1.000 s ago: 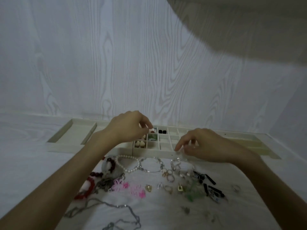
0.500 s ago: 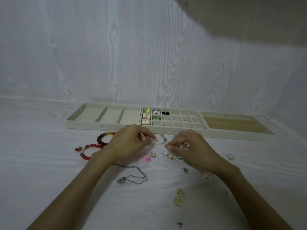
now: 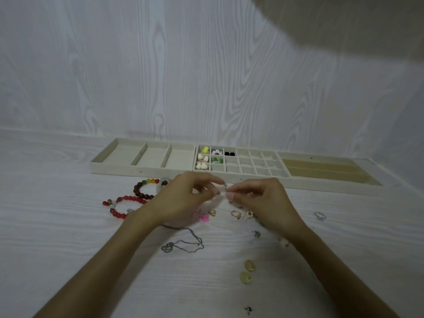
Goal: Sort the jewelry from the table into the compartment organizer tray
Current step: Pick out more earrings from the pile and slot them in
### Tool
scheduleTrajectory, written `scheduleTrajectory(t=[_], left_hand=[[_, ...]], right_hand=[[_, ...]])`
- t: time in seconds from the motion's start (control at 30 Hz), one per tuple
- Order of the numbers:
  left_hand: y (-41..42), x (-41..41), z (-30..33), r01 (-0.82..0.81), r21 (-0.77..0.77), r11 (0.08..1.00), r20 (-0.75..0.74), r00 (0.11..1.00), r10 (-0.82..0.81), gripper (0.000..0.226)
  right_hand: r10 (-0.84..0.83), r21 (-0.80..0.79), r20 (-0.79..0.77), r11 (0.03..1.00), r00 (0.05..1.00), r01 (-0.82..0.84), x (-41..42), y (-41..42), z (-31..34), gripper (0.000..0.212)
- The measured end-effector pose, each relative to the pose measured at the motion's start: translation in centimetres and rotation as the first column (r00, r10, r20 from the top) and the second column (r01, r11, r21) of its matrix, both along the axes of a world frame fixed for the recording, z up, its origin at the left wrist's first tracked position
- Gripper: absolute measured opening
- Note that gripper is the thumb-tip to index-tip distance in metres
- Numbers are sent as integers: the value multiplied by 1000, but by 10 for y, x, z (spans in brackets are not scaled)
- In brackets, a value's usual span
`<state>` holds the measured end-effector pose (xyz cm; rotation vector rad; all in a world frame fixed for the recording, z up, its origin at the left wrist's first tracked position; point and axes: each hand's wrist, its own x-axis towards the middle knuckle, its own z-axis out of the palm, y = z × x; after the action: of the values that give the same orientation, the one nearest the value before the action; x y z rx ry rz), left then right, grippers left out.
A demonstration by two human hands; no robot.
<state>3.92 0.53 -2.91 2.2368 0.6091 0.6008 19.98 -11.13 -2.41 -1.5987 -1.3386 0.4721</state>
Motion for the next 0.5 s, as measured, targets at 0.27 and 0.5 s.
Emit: scheduleTrajectory(t=[0.27,0.5], left_hand=[[-13,20,6,8,-215,977,276,960,53,16],[-10,28,11,21,-83,996,238,971,-1,13]], right_hand=[[-42,110,-384,990,922,91,1,-1,6,20],[-75,113,-368,986,927,125,4,0,5,21]])
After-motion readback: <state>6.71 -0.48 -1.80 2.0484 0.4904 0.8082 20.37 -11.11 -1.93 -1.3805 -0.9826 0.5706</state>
